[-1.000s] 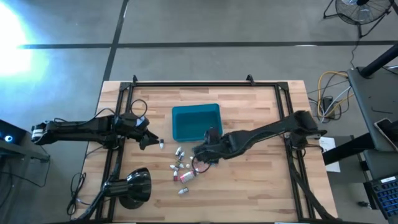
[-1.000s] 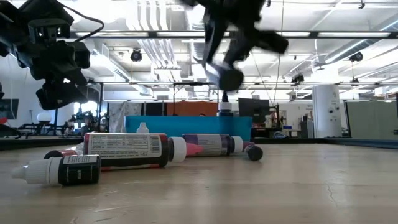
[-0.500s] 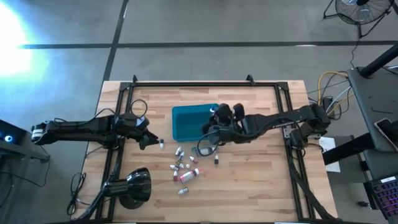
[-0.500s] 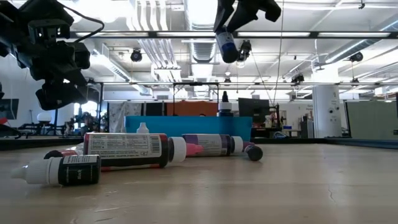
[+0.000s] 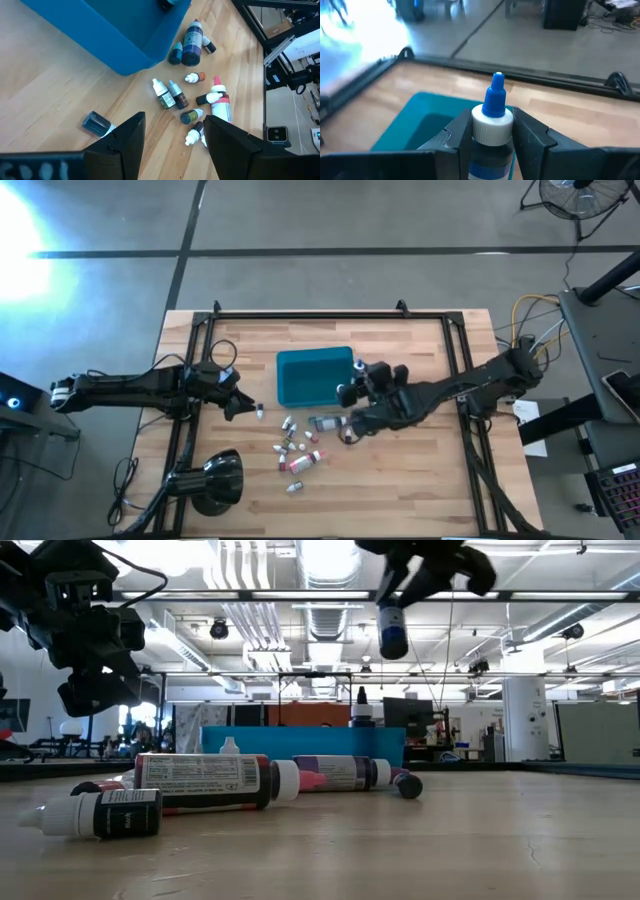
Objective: Pick & Place food coloring
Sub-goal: Put the large blue food coloring bottle to the right of the blue bin
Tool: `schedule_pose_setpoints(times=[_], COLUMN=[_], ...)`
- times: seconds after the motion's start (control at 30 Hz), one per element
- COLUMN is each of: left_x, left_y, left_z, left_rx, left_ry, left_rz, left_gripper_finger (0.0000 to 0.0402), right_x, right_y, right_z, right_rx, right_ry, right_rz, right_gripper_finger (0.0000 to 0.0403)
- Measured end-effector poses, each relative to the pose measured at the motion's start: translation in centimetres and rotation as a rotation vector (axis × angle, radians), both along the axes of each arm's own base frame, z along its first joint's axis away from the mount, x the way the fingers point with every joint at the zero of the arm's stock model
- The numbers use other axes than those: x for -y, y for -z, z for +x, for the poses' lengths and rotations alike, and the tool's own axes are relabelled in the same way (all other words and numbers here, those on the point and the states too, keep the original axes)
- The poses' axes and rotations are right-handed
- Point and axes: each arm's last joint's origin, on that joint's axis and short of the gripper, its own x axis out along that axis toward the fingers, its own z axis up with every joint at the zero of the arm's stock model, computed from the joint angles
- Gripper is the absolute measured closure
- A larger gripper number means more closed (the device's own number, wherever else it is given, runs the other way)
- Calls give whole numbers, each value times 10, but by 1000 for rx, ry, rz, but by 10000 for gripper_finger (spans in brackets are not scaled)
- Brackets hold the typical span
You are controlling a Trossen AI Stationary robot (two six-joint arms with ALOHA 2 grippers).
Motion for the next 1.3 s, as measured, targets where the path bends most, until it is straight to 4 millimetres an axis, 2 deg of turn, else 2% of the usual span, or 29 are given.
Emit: schedule_pose_setpoints(times=[0.1,0.3,0.6,0.8,1.0,1.3], left_x=[0,0,0,0,0,0], left_y=[0,0,0,0,0,0], left_z=[0,0,0,0,0,0], left_rx=[0,0,-1,-1,-2,-2], left_ry=[0,0,0,0,0,0], left_rz=[0,0,0,0,0,0], left_gripper_finger=[224,224,224,224,224,224], right_x=[-2,9,19,22,22,21], right_y=[12,38,77,91,93,100], right_z=[-17,-48,-72,-81,-82,-80], right_rx=[3,58,-10,-27,-38,-73], right_ry=[22,148,233,262,261,213], right_rz=[-15,38,91,114,124,122], right_gripper_finger=[301,298,295,295,293,260])
